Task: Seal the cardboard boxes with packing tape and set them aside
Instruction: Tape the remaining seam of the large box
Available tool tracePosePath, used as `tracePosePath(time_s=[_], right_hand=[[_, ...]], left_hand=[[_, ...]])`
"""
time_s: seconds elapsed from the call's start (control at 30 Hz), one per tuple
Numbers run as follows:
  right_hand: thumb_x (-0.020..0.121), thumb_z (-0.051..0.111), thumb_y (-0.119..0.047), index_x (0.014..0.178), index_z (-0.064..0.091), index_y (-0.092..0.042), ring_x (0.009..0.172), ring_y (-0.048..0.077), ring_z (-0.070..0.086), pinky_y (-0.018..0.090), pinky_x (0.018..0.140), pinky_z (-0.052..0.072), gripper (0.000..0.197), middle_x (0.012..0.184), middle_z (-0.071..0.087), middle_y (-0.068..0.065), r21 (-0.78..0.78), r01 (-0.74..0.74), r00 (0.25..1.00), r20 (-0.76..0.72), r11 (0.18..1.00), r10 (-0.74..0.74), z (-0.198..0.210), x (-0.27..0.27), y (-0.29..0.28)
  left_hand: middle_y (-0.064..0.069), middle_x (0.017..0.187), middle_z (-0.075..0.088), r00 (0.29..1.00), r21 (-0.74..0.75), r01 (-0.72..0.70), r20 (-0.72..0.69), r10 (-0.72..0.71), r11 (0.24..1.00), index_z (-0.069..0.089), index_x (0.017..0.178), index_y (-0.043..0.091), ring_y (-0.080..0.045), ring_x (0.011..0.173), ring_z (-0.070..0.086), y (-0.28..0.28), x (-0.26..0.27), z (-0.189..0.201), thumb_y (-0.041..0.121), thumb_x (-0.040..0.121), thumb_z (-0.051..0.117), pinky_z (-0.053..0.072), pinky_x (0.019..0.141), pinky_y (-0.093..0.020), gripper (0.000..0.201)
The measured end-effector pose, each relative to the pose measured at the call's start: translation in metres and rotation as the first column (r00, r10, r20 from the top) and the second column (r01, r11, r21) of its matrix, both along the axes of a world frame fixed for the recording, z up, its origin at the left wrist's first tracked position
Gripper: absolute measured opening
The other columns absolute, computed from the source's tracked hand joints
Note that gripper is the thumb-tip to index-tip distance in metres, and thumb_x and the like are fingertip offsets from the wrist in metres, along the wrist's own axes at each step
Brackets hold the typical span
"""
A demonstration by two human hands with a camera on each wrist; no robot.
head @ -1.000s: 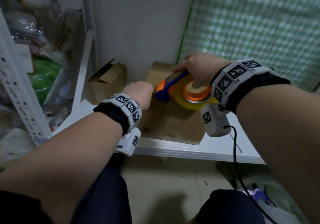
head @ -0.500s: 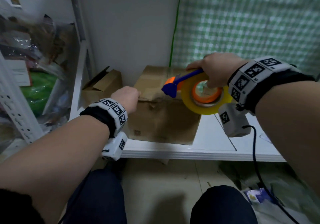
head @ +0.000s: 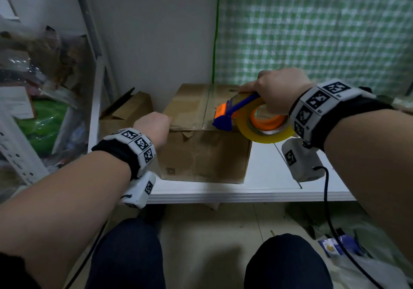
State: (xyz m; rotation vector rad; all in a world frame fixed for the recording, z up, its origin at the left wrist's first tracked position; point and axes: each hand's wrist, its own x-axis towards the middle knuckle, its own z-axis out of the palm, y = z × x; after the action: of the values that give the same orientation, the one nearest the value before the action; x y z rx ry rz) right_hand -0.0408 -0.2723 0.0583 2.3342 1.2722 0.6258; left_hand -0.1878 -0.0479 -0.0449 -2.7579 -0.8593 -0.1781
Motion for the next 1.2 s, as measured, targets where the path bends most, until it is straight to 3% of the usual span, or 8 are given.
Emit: tracePosePath(time_s=[0.37,0.47,0.57,0.67,0.73,0.87,1.03,1.2], right_hand=[[0.091,0.051,-0.008,0.138,0.035,-0.046,0.083,0.025,0.055,0.030,0.049,0.040,0.063,0.107,0.050,0.002,0.008,-0.010,1.000,-0.005,1.000,0.010,-0.003,-0.004,0.003],[0.092,0.049,-0.008,0.136,0.038,-0.045,0.089,0.025,0.056,0.031,0.053,0.041,0.058,0.108,0.051,0.003,0.005,-0.007,1.000,0.011,1.000,0.007,-0.005,-0.007,0.008],[0.094,0.048,-0.008,0.134,0.042,-0.039,0.092,0.024,0.054,0.030,0.053,0.038,0.052,0.110,0.053,0.003,-0.015,-0.015,0.999,0.041,1.000,0.015,-0.006,-0.008,0.014],[0.094,0.049,-0.010,0.133,0.044,-0.037,0.099,0.026,0.054,0.031,0.060,0.040,0.048,0.111,0.053,0.004,-0.030,-0.018,0.999,0.051,0.999,0.020,-0.006,-0.008,0.016],[0.093,0.050,-0.010,0.133,0.044,-0.037,0.101,0.027,0.054,0.032,0.061,0.041,0.049,0.112,0.053,0.005,-0.022,-0.023,0.998,0.050,0.999,0.024,-0.006,-0.008,0.016],[0.093,0.050,-0.011,0.134,0.043,-0.037,0.102,0.027,0.053,0.033,0.063,0.040,0.049,0.114,0.051,0.005,-0.014,-0.035,0.998,0.042,0.999,0.036,-0.006,-0.007,0.015],[0.092,0.052,-0.011,0.133,0.044,-0.037,0.099,0.027,0.053,0.033,0.062,0.039,0.049,0.112,0.051,0.005,0.013,-0.037,0.999,0.010,0.999,0.037,-0.007,-0.004,0.011],[0.091,0.054,-0.015,0.135,0.043,-0.039,0.095,0.026,0.055,0.034,0.063,0.038,0.052,0.112,0.053,0.004,0.034,-0.036,0.999,0.032,0.999,0.035,-0.008,-0.007,0.013]], left_hand=[[-0.002,0.082,0.044,0.999,0.011,-0.019,-0.036,0.019,1.000,0.052,0.112,0.013,-0.024,0.080,0.050,-0.012,-0.004,0.002,0.006,0.085,0.051,0.042,0.061,-0.034,0.028],[-0.004,0.098,0.053,0.998,-0.025,-0.047,-0.053,0.045,0.999,0.049,0.117,0.013,-0.023,0.088,0.054,-0.019,-0.002,0.004,0.013,0.085,0.052,0.043,0.064,-0.034,0.032],[-0.006,0.118,0.053,0.997,-0.049,-0.046,-0.065,0.043,0.998,0.045,0.125,0.012,-0.025,0.104,0.056,-0.026,0.002,0.005,0.024,0.083,0.056,0.044,0.075,-0.035,0.045],[-0.009,0.133,0.047,0.995,-0.020,0.015,-0.103,-0.017,1.000,0.040,0.135,0.010,-0.026,0.118,0.050,-0.034,0.009,0.004,0.029,0.083,0.056,0.036,0.102,-0.043,0.057],[-0.010,0.140,0.042,0.992,-0.035,0.082,-0.095,-0.085,0.996,0.034,0.139,0.010,-0.026,0.124,0.046,-0.044,0.016,0.004,0.029,0.084,0.058,0.033,0.106,-0.043,0.063],[-0.008,0.146,0.036,0.974,-0.144,0.218,-0.027,-0.224,0.965,0.032,0.142,0.012,-0.024,0.130,0.041,-0.063,0.038,0.004,0.023,0.083,0.064,0.040,0.101,-0.034,0.068],[-0.007,0.125,0.053,0.966,-0.165,0.259,0.068,-0.251,0.952,0.045,0.129,0.016,-0.024,0.114,0.052,-0.067,0.052,0.000,0.012,0.080,0.064,0.045,0.086,-0.033,0.053],[-0.002,0.109,0.058,0.964,-0.152,0.253,0.124,-0.235,0.956,0.051,0.122,0.024,-0.023,0.099,0.058,-0.062,0.050,-0.005,0.020,0.079,0.066,0.049,0.075,-0.034,0.046]])
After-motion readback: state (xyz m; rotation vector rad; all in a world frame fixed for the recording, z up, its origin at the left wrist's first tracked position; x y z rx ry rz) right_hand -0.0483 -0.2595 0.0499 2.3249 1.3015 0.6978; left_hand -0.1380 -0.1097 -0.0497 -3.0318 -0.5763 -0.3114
